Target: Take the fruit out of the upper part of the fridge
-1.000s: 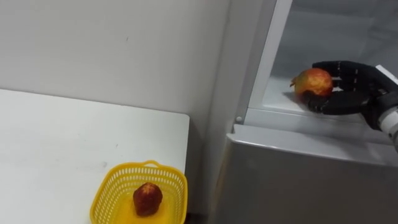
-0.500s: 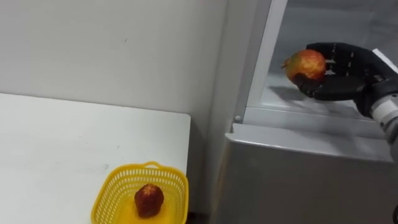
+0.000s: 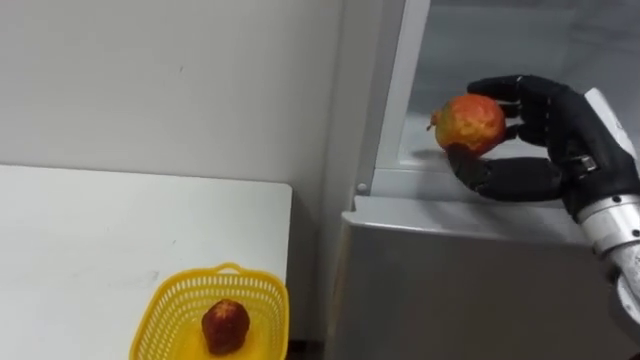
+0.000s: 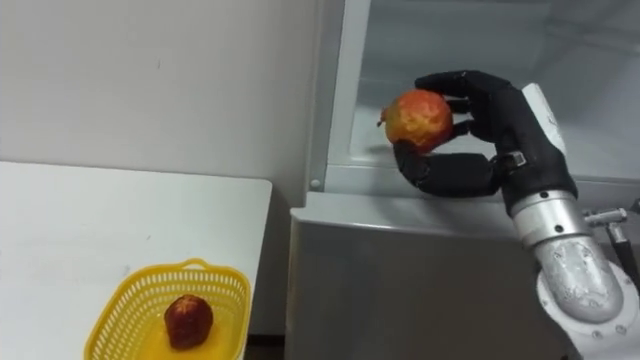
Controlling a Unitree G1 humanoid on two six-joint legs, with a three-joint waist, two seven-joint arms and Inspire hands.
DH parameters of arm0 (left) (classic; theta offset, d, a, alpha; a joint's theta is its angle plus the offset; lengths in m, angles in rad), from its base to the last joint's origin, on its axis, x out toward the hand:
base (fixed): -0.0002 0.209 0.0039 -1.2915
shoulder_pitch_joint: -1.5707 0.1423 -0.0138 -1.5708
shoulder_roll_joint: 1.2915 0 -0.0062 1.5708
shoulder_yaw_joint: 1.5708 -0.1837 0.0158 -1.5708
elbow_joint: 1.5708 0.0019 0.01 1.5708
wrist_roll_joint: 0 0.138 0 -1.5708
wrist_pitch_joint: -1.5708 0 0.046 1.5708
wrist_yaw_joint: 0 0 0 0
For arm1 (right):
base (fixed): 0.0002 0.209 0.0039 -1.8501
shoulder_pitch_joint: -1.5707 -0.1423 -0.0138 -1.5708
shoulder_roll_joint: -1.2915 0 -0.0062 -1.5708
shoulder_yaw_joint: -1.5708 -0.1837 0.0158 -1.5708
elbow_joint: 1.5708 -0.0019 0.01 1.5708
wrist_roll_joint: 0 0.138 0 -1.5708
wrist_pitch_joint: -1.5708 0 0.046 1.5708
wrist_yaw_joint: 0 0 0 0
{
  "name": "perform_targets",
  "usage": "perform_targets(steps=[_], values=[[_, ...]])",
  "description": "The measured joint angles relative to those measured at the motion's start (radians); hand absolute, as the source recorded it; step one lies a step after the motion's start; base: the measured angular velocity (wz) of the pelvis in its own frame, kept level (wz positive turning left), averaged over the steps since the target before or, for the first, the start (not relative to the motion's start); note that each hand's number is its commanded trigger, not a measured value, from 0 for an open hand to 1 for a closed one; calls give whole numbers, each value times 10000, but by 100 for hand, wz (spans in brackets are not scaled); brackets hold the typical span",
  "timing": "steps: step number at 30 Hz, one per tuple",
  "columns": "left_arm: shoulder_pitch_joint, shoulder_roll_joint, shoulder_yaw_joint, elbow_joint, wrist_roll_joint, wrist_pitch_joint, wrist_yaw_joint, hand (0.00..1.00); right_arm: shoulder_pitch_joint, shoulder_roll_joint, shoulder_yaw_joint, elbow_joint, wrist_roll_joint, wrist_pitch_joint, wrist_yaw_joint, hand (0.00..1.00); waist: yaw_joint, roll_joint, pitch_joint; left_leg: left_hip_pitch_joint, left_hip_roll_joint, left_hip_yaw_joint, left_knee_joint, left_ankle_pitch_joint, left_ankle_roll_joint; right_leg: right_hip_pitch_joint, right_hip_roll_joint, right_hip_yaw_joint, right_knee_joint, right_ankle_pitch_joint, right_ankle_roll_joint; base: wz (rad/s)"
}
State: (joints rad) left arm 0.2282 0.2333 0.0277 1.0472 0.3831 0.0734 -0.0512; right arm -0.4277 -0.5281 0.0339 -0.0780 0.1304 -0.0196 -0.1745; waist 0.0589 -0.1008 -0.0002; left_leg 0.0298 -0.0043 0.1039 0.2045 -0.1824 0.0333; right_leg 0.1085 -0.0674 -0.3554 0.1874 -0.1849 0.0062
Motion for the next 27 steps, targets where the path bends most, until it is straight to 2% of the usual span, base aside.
perform_targets(steps=[4, 5, 7, 10, 13, 15, 17, 19, 25, 27], values=[[-121, -149, 6, 41, 0, -15, 4, 0, 417, 509, -366, -1061, -550, -147, -258, 100, -89, 127, 42, -17, 27, 109, -27, -20, 20, -50, 11, 145, 2, 3, -3, -9], [-193, -159, 7, 45, -9, -20, 3, 0, 471, 565, -422, -1212, -609, -145, -326, 100, -108, 155, 31, -36, 33, 122, -19, -22, 21, -75, 12, 171, 2, 6, -7, -7], [-234, -177, 47, 44, -15, -114, 10, 0, 885, 598, -601, -2125, -1059, -236, -655, 100, -120, 263, -82, -110, 62, 229, -13, -26, 20, -205, 16, 218, 3, 37, -15, -9], [-212, -198, 46, 59, -73, -259, 40, 0, 1092, 629, -614, -2717, -1669, -754, -1010, 100, -286, 500, -47, -71, 68, 337, -76, -25, 18, -198, 60, 276, 2, 41, -17, -10], [-185, -206, 46, 86, -243, -398, 139, 0, 1484, 653, -809, -3092, -2350, -940, -1278, 100, -516, 601, -79, -27, 85, 388, -123, -23, 16, -179, 63, 316, 3, 41, -16, -2], [-195, -205, 41, 383, -359, -510, 214, 0, 1915, 742, -891, -3275, -2747, -974, -1308, 100, -523, 610, -79, 45, 109, 476, -177, -19, 8, -173, 93, 429, 4, 41, -17, -12], [-181, -206, -16, 572, -390, -550, 222, 0, 2437, 956, -899, -3436, -3125, -1019, -1303, 100, -564, 609, -81, 97, 125, 562, -208, -20, -3, -167, 107, 505, 9, 42, -18, -13], [-199, -221, -232, 756, -414, -595, 283, 0, 3300, 1480, -852, -3811, -3333, -1032, -1254, 100, -578, 609, -76, 81, 131, 622, -219, -28, -12, -220, 118, 545, 19, 46, -24, -10], [-270, -233, -937, 1014, -810, -799, 418, 0, 3742, 2092, -333, -4090, -3352, -1056, -920, 100, -506, 662, -48, 105, 151, 757, -240, -32, -7, -260, 116, 686, 19, 59, -45, -6], [-355, -248, -1119, 1287, -922, -854, 406, 0, 3742, 2421, 38, -4162, -3694, -1307, -864, 100, -439, 712, -25, 193, 178, 853, -264, -50, -20, -236, 148, 783, 22, 63, -47, -13]])
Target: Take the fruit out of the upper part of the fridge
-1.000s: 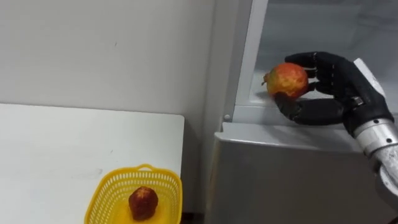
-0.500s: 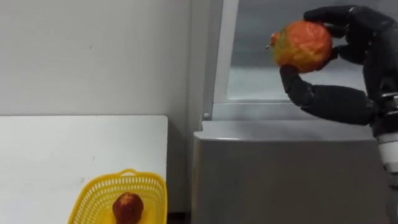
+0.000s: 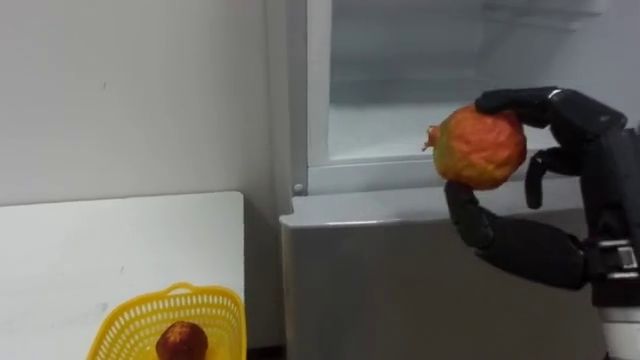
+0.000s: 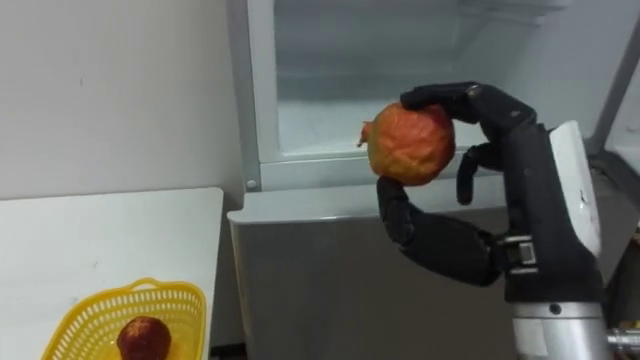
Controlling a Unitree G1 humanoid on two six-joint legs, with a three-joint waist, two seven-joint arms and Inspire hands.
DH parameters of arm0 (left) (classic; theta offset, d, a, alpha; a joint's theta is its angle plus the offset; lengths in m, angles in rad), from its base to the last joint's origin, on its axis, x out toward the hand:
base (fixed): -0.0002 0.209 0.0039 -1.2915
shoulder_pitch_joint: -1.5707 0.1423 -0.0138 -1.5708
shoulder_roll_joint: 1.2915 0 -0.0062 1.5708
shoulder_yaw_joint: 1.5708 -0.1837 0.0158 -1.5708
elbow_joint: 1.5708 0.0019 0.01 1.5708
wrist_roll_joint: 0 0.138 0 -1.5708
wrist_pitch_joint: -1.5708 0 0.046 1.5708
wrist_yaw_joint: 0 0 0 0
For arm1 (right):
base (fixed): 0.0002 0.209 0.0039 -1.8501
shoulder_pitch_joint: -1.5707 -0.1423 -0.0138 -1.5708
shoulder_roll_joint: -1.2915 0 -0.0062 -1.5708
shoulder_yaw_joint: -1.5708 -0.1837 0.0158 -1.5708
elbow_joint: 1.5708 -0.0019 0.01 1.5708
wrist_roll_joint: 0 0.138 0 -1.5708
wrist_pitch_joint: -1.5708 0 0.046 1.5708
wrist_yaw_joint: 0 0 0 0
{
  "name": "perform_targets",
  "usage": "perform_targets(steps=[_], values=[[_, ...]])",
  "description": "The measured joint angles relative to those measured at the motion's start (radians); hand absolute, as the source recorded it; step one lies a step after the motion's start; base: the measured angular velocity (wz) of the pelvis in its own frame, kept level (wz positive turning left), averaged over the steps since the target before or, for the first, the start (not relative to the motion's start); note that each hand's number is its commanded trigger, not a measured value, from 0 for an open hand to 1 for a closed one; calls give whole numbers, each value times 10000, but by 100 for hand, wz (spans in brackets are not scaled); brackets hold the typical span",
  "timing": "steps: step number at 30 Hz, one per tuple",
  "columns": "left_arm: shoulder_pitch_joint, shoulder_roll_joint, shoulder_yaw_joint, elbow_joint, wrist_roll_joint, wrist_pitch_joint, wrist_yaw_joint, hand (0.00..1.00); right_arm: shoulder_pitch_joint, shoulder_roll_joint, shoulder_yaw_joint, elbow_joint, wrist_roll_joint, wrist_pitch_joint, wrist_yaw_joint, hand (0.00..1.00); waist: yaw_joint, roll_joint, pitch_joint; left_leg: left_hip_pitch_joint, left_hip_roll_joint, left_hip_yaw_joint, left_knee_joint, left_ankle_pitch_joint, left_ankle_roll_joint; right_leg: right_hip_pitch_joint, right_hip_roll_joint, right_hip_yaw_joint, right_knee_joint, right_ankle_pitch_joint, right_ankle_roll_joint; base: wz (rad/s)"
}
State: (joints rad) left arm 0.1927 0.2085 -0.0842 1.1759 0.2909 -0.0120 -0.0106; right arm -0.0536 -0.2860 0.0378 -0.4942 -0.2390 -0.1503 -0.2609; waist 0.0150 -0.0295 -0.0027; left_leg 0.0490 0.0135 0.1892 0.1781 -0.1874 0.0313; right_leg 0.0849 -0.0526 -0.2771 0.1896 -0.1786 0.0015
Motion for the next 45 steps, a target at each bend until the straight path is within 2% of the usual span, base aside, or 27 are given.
perform_targets(steps=[3, 6, 11, 17, 22, 26, 31, 33, 38, 41, 43, 45], values=[[-42, -29, -190, 157, -51, -23, -24, 0, 52, 341, 665, 0, -314, -257, 253, 100, 51, 76, 26, -18, 17, -7, 48, -30, -6, 20, 14, -7, -1, 1, 0, -2], [-145, -117, -192, 157, -41, -24, -77, 0, 52, 550, 974, -20, -433, -260, 565, 100, 187, 117, 33, -71, 24, -35, 98, -58, -1, -19, 16, 17, 22, 0, 0, 0], [-310, -240, -219, 265, -46, -25, -420, 0, 14, 555, 1417, -403, -429, -351, 806, 100, 518, 179, 11, -208, 32, -31, 146, -64, 8, -198, -1, 12, 155, -1, 1, 0], [-515, -326, -735, 312, -43, -27, -436, 0, -42, 560, 2513, -419, -1197, -460, 1035, 100, 824, 214, 14, -221, 42, -89, 176, -64, 5, -175, 13, -11, 129, -1, 1, 1], [-523, -347, -857, 312, -35, -17, -487, 0, -65, 631, 2606, -375, -1426, -472, 1110, 100, 1200, 131, 26, -231, 32, -142, 187, -60, 0, -159, 2, -135, 123, -1, 1, 2], [-527, -346, -859, 294, -35, -9, -534, 0, -85, 628, 2799, -235, -1628, -471, 1109, 100, 1330, 15, 36, -288, 27, -273, 213, -51, -11, -154, -12, -329, 116, -1, 1, 8], [-744, -313, -857, 293, 61, 142, -683, 0, -671, 597, 3409, 751, -2058, -369, 1142, 100, 1530, -157, 119, -396, 49, -364, 321, -59, -28, -159, 6, -447, 118, -1, 0, 4], [-774, -296, -849, 286, 86, 153, -680, 0, -749, 598, 3472, 910, -2245, -217, 1196, 100, 1557, -172, 118, -450, 45, -466, 415, -88, -29, -129, -1, -552, 118, -1, 1, 17], [-784, -283, -768, 242, 213, 160, -678, 0, -898, 612, 3762, 1207, -2968, -225, 1342, 100, 1758, -238, 111, -464, 36, -547, 428, -95, -32, -107, -1, -606, 117, -3, 2, 5], [-870, -220, -772, 221, 343, 158, -689, 0, -1140, 575, 3846, 1608, -3094, -192, 1435, 100, 1883, -378, 141, -489, 36, -555, 433, -89, -38, -105, -21, -798, 82, -7, 1, 0], [-883, -147, -778, 218, 536, 161, -724, 0, -1507, 568, 3963, 1789, -3208, -17, 1571, 100, 1896, -537, 155, -559, 17, -572, 451, -85, -40, -104, -13, -832, -50, -8, -10, 0], [-886, -146, -780, 210, 578, 164, -774, 0, -1745, 561, 4046, 1931, -3287, 0, 1620, 100, 1906, -575, 153, -566, -14, -600, 449, -88, -33, -104, -29, -843, -51, -9, -10, 3]])
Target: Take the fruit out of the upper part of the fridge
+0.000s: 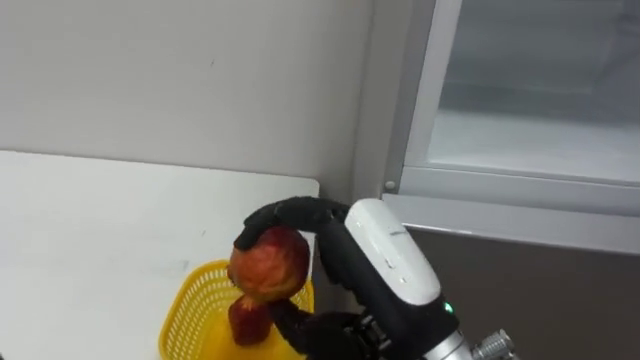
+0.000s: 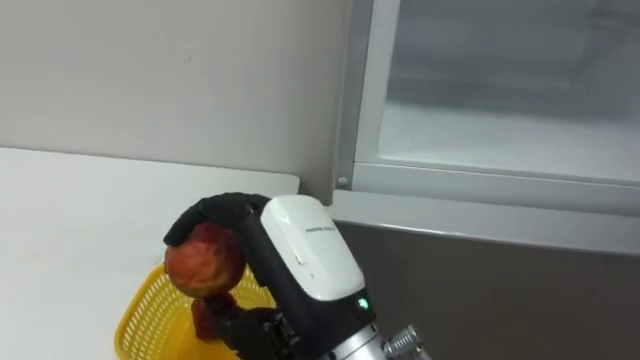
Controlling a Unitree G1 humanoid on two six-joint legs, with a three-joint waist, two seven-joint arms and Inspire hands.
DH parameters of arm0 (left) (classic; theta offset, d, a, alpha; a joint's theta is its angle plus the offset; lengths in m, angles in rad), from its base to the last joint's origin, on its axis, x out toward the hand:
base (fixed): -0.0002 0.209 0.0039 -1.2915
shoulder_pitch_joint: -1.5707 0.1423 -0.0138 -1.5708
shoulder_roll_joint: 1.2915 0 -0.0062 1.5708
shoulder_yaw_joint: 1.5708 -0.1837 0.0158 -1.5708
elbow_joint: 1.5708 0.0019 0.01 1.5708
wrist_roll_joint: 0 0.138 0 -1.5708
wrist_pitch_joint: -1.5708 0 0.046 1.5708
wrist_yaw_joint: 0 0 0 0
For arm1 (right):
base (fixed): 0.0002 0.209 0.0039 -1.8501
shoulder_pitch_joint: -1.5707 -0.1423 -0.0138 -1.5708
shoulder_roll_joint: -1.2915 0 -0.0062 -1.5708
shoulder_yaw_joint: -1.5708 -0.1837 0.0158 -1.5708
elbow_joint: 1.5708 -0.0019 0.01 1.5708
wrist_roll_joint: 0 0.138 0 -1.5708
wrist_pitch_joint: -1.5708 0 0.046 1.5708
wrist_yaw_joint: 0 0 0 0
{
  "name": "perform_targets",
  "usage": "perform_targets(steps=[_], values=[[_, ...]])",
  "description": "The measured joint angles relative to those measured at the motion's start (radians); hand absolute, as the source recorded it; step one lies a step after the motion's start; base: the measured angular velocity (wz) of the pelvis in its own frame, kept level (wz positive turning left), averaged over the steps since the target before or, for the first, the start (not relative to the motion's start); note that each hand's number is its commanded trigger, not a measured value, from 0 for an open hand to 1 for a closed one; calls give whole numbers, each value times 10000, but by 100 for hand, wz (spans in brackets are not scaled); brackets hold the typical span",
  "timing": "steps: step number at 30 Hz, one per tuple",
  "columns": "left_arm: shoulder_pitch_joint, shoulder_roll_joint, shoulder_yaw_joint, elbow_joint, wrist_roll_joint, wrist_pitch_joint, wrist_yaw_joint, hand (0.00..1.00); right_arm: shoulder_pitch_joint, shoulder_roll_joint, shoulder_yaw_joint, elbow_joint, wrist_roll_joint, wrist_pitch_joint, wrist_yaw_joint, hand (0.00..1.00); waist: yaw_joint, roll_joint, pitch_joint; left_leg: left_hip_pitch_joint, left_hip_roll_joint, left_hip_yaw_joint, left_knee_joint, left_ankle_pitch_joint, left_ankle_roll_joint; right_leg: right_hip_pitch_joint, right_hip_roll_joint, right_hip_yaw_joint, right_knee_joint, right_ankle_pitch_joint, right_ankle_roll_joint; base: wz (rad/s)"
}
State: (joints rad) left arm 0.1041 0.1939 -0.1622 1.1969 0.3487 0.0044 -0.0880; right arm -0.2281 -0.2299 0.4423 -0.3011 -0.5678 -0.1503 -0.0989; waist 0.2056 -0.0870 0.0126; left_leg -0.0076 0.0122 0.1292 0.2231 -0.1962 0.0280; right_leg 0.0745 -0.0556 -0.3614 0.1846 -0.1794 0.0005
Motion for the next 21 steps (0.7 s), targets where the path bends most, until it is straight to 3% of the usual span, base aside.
perform_targets(steps=[7, 12, 21], values=[[-122, 64, -13, -86, -38, 44, -10, 0, -301, -9, 129, 540, -90, 18, 14, 100, 217, 1, 8, 41, -59, -168, -28, -12, 23, 90, -42, -124, -4, 3, 8, 5], [-160, 138, -204, -314, -46, 166, 117, 0, -332, -14, 371, 1453, -39, 418, 87, 100, 258, 74, 61, 82, -58, -221, -32, -12, 22, 160, -38, -110, 6, 1, 12, 5], [-211, 138, -287, -314, -45, 258, 149, 0, -381, -6, 482, 2185, -160, 645, 295, 100, 266, 117, 76, -19, -61, -240, -8, -10, 23, 83, -38, -133, 5, 0, 14, 0]])
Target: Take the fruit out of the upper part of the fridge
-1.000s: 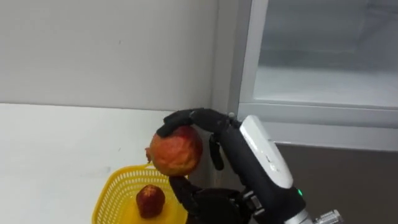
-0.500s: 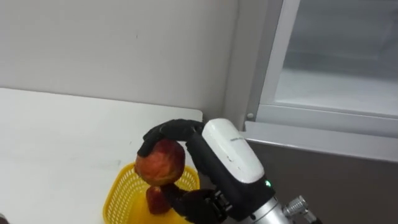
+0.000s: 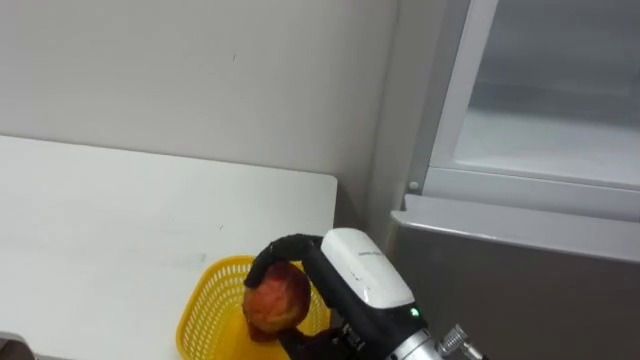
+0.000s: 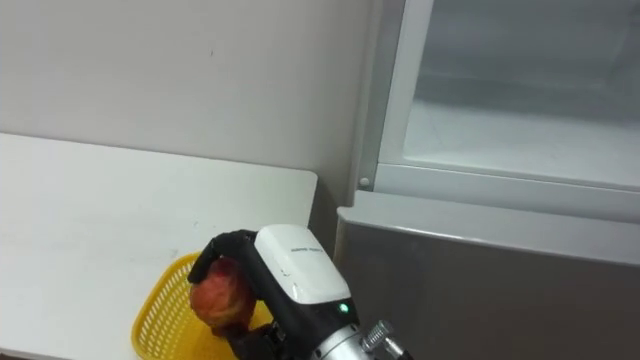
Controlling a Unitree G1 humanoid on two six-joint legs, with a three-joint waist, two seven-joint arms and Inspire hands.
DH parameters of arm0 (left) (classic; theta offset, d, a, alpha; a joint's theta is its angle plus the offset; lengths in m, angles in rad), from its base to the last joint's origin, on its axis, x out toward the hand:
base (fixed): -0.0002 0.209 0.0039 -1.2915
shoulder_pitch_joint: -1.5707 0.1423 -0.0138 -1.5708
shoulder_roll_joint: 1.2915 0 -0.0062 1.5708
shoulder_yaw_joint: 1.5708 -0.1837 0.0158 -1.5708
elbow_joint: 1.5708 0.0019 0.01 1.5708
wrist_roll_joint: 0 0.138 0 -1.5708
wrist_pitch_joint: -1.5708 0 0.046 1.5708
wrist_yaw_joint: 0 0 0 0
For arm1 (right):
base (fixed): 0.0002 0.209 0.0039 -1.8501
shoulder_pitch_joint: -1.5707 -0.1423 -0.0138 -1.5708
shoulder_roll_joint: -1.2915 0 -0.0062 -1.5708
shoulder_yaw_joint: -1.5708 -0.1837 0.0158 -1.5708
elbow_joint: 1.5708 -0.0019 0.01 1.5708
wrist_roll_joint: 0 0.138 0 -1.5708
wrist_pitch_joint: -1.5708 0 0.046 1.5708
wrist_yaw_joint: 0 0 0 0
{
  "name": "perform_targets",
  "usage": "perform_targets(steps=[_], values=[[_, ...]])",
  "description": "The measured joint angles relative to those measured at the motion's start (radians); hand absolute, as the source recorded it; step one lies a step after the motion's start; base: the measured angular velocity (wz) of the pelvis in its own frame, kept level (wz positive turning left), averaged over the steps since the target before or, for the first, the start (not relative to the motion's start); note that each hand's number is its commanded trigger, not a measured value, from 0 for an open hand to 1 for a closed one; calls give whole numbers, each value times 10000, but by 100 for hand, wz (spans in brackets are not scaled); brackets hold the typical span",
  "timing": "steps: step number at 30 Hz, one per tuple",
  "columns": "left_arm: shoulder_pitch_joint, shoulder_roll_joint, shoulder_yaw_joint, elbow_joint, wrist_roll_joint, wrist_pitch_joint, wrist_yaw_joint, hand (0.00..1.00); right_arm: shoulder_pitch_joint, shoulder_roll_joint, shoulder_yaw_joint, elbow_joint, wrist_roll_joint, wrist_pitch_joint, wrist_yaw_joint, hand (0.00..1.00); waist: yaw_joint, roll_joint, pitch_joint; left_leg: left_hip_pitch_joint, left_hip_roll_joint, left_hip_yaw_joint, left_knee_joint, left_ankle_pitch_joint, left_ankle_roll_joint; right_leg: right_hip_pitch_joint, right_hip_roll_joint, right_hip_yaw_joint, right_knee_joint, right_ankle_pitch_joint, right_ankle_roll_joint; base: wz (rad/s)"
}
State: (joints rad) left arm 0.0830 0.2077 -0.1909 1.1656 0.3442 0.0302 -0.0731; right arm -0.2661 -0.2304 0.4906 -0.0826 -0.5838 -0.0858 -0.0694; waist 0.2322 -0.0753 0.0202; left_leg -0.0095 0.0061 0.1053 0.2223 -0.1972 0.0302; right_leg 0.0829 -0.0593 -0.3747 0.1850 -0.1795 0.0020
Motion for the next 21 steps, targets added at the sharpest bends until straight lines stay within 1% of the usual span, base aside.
perform_targets(steps=[6, 9, 12, 21], values=[[-11, -3, -4, -1, 12, 0, 4, 0, -43, -6, 2, 379, -115, 4, 10, 100, 58, 38, -17, -1, -17, -64, -11, 1, 1, 7, -1, -3, 0, 0, 0, 1], [-5, -6, 6, -75, 20, 0, 5, 0, -61, -22, 2, 640, -115, 6, 10, 100, 197, 72, -19, -1, -19, -87, -8, 2, 1, 11, 2, 13, 0, 0, 0, 1], [23, -6, 5, -193, 21, 1, 4, 0, -63, -22, 3, 915, -112, 5, 14, 100, 233, 101, -27, -2, -23, -117, 2, 4, 2, 21, 0, 26, 5, -1, 1, 3], [55, -33, 21, -369, 157, 0, -61, 0, -62, -13, 2, 1246, -168, 6, 90, 100, 239, 113, -39, -3, -27, -144, 3, 8, -1, 24, -7, 14, 16, -5, 7, 0]])
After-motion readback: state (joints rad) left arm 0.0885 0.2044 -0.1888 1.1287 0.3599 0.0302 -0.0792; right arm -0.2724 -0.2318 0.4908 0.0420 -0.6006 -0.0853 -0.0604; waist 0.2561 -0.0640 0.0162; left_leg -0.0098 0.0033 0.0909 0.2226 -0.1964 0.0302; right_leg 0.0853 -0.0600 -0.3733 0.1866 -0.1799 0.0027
